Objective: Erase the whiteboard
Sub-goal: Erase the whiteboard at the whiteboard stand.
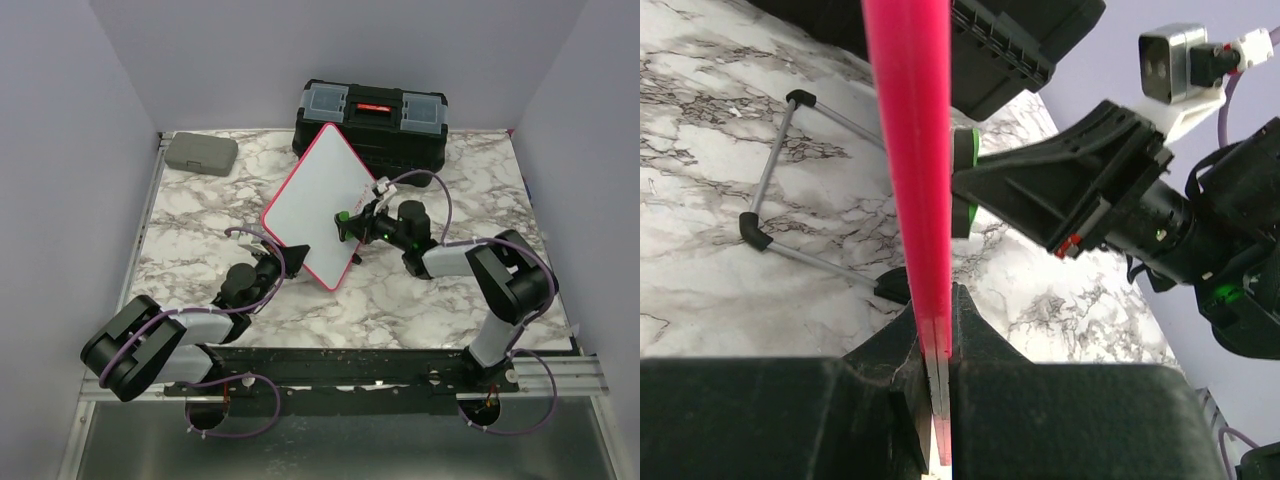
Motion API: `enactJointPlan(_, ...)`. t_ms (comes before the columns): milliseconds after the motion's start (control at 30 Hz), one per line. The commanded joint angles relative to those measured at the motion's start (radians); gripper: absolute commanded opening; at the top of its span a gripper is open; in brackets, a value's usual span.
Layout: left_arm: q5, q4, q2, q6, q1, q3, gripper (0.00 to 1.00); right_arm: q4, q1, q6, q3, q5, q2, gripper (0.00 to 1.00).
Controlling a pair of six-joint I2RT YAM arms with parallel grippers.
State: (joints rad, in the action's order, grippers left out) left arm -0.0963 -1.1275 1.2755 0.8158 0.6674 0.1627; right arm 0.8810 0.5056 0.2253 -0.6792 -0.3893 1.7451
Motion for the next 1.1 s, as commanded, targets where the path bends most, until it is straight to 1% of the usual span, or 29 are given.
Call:
enactJointPlan(0,0.128,-0.077,-0.033,0.041,0.015,0.034,0.0,-0.015,-0.045,0.013,-0.099,0.073,0.06,0.01)
enactJointPlan(167,0.126,-0.062,-0.051,0.036,0.015,0.031,0.0,-0.031,-0.101,-0.034,-0.125,0.11,0.133,0.01)
enactJointPlan(267,0.125,-0.052,-0.057,0.03,0.015,0.031,0.0,-0.089,-0.116,-0.044,-0.127,0.11,0.155,0.01)
enactJointPlan(333,0.125,-0.053,-0.055,0.029,0.014,0.032,0.0,-0.125,-0.116,-0.047,-0.116,0.069,0.161,0.01)
enactJointPlan(400,0.126,-0.062,-0.048,0.031,0.014,0.032,0.0,-0.165,-0.116,-0.037,-0.099,-0.004,0.168,0.01)
enactJointPlan(500,0.129,-0.075,-0.034,0.036,0.014,0.032,0.0,-0.176,-0.09,-0.016,-0.053,-0.081,0.165,0.01)
enactJointPlan(600,0.131,-0.086,-0.024,0.041,0.014,0.032,0.0,-0.152,-0.043,-0.014,-0.007,-0.106,0.126,0.01)
enactJointPlan(800,0.132,-0.088,-0.012,0.042,0.014,0.038,0.0,-0.097,0.01,0.007,-0.012,-0.087,0.028,0.01)
enactJointPlan(900,0.135,-0.09,-0.007,0.043,0.014,0.041,0.0,-0.074,0.007,0.02,-0.044,-0.012,0.015,0.01)
enactJointPlan(933,0.136,-0.091,-0.007,0.043,0.014,0.041,0.0,-0.075,0.0,0.02,-0.06,0.024,0.016,0.01)
enactJointPlan(1067,0.136,-0.083,-0.017,0.044,0.014,0.037,0.0,-0.087,-0.072,0.031,-0.146,0.042,0.076,0.01)
